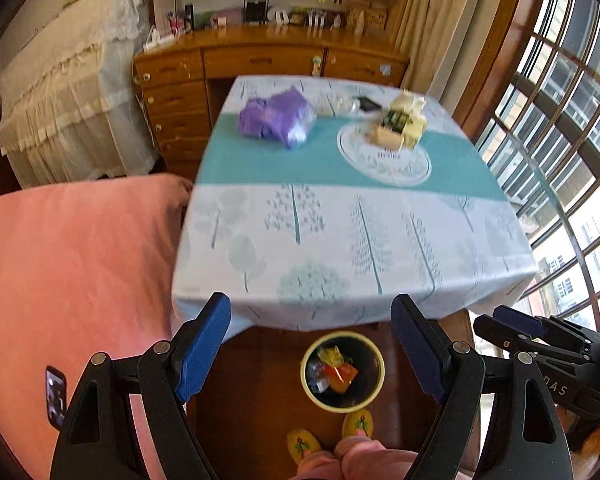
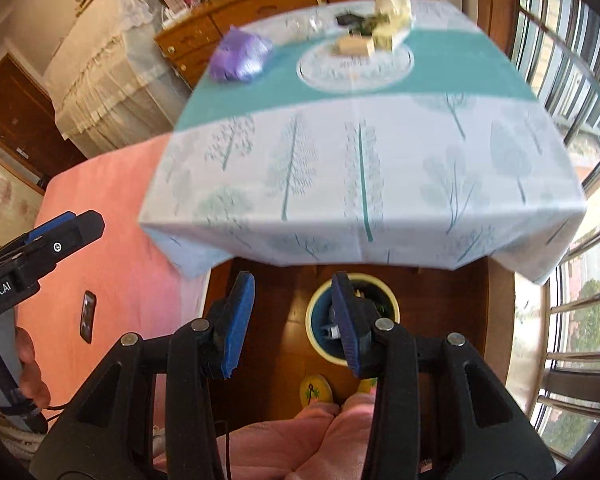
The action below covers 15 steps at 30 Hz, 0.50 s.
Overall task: Collect trash
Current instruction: 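Raise both open tools and move back over the table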
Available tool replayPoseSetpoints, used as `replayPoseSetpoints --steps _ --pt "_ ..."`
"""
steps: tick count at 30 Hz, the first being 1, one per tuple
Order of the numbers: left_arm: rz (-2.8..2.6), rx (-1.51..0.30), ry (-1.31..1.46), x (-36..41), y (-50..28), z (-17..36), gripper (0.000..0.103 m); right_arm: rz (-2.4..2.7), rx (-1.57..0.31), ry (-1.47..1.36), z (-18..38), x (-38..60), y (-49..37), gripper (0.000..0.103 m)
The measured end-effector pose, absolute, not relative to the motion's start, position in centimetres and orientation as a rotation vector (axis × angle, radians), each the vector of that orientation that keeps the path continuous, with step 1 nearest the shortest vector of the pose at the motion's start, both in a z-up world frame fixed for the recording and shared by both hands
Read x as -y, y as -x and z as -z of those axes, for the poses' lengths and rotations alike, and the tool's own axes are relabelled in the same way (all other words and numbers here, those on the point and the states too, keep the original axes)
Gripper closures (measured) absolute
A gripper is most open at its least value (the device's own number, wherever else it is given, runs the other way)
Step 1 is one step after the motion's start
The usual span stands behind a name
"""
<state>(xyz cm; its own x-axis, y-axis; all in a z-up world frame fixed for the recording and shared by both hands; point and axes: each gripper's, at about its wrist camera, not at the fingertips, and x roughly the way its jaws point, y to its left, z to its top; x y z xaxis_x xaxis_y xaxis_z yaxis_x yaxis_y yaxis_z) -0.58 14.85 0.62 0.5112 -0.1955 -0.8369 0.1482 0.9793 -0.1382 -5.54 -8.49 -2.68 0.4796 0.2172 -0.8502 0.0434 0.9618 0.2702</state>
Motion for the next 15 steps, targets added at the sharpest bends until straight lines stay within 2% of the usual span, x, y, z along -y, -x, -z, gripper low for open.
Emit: replayPoseSetpoints --steps 8,15 --pt "0.203 -0.958 0.070 -17.6 -1.5 -4.7 0.019 -0.094 -0.949 -0.226 -3.0 7.6 3.4 0.066" --pt "0.181 -0.930 0.099 -19.1 -4.3 -6.8 0.019 -0.100 -0.901 -0.189 -5.4 7.3 0.4 0.066"
